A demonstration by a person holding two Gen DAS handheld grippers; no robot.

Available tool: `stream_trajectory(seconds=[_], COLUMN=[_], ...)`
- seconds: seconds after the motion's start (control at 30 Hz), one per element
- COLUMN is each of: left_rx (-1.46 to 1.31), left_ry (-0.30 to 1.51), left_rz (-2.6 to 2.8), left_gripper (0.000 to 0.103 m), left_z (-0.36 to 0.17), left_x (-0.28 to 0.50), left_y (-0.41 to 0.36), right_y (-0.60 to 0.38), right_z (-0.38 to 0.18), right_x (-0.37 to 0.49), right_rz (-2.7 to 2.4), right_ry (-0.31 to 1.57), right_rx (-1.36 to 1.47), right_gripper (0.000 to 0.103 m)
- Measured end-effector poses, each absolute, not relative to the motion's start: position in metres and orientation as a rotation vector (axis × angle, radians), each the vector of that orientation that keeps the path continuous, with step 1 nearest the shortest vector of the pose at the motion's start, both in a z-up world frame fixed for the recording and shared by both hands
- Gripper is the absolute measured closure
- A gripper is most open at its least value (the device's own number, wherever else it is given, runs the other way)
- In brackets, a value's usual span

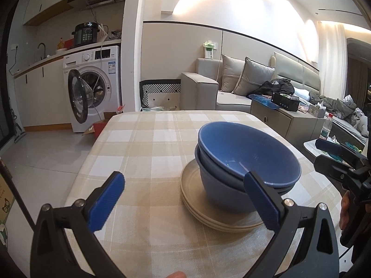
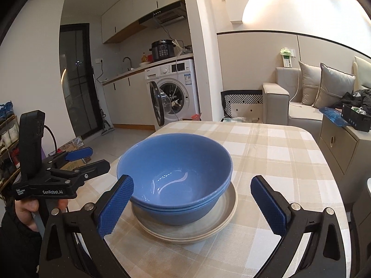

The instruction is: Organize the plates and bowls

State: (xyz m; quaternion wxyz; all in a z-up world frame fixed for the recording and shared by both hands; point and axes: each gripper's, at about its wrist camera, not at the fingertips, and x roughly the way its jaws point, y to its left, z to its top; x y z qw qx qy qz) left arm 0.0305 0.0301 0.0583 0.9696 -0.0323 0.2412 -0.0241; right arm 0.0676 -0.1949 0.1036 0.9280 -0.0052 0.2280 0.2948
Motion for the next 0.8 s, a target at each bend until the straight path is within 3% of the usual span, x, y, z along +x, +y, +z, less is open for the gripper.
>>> stream_trajectory(seconds=[0.8], left_rx=[-0.018], left_ry=[0.431], left_rz=[-0.050], left_gripper=[0.000], left_z=[0.027], left_x=[0.008], left_y=[0.005], right_y=[-0.206], right_z=[0.078], right_x=[0.035], right_rz=[0.612], right_ry=[0.365], right_rx=[-0.063], right_gripper=[0.000])
